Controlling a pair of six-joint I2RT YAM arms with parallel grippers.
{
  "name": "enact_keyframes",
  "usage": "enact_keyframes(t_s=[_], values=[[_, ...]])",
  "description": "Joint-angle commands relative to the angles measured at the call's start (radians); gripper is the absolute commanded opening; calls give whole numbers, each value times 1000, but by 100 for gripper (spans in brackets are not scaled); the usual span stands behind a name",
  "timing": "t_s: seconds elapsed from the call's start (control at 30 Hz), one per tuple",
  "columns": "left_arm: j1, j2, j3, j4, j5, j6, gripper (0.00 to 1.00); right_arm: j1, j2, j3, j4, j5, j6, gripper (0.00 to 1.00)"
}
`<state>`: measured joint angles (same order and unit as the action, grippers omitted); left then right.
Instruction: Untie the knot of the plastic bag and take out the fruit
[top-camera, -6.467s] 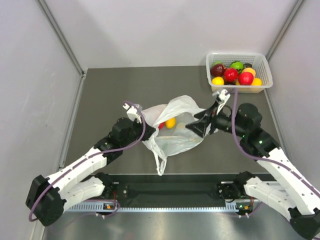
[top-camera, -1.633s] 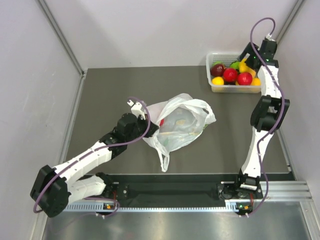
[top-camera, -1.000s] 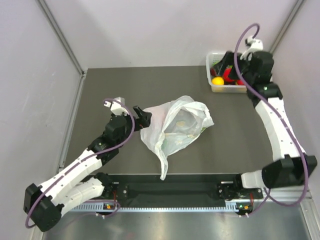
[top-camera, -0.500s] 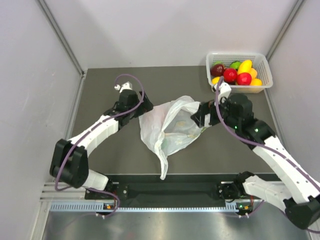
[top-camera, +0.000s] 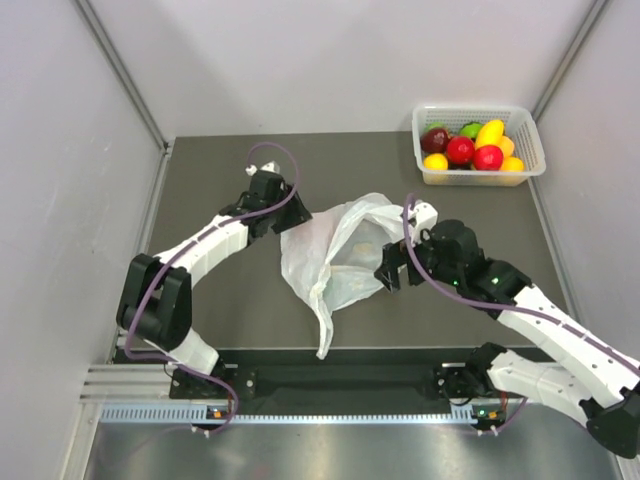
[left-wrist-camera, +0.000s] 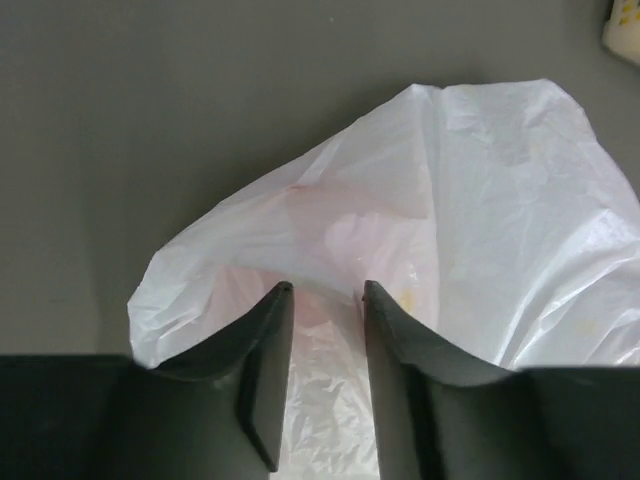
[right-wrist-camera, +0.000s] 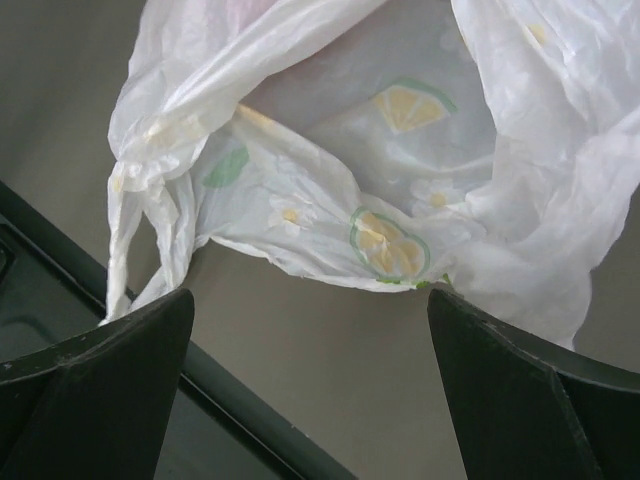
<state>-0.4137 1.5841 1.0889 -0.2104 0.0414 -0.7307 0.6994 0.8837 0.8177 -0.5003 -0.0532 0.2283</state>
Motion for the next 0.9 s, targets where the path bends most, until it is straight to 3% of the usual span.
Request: enact_keyframes(t_s=[0.0, 0.03, 0.07, 0.13, 0.87], values=[[7, -6, 20, 19, 60, 17, 34, 25, 36, -18, 112, 32, 26, 100], [7, -12, 13, 26, 74, 17, 18, 32, 63, -23, 123, 35, 26, 100], [7, -12, 9, 26, 74, 16, 18, 38, 63, -25, 132, 42, 28, 100], [7, -26, 3, 26, 90, 14, 1, 51, 95, -26, 167, 44, 31, 100], [7, -260, -99, 101, 296, -130, 0, 106, 374, -101, 451, 266, 149, 100]])
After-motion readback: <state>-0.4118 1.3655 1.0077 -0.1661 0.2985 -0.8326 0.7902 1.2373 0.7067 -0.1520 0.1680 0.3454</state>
